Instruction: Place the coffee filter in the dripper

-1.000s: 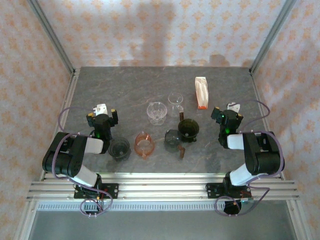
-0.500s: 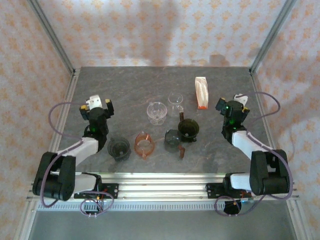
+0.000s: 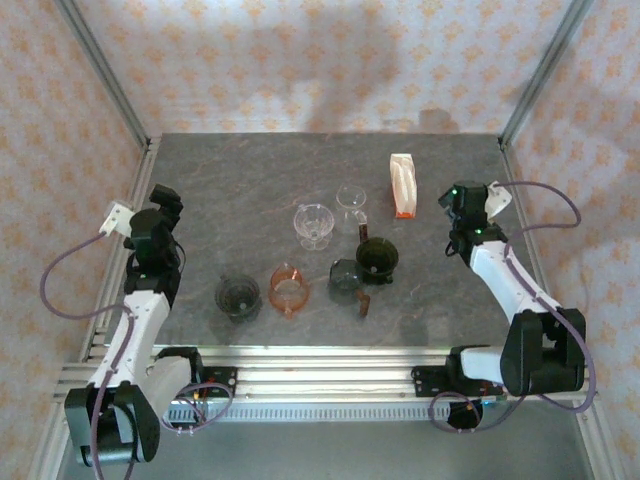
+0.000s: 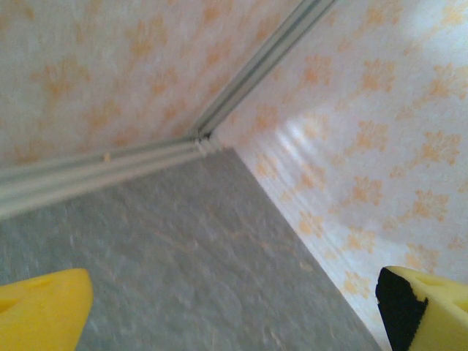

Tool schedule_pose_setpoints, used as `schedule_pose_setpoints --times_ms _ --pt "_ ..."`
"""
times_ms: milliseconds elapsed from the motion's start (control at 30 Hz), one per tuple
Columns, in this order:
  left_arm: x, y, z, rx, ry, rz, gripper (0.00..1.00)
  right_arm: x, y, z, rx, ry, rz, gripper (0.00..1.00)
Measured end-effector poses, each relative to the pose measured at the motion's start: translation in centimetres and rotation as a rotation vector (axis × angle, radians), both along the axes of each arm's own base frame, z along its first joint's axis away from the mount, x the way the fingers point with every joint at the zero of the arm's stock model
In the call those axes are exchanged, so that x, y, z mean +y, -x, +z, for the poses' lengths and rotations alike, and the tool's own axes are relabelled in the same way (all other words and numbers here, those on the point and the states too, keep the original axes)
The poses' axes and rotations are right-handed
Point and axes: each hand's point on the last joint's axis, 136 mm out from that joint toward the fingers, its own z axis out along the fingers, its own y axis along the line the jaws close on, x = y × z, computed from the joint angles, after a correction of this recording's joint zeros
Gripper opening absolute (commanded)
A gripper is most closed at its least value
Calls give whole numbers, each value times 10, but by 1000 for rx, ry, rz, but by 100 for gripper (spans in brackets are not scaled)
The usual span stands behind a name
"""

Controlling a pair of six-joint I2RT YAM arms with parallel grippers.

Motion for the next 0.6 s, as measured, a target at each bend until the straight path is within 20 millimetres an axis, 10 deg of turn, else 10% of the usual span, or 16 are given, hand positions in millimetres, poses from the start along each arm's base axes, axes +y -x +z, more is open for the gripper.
schedule_pose_setpoints --times_ms 233,600 --pt "-15 7 -24 58 201 -48 100 58 13 -18 111 -85 235 100" --pt "-108 20 -3 124 230 -496 100 173 77 28 45 -199 697 100"
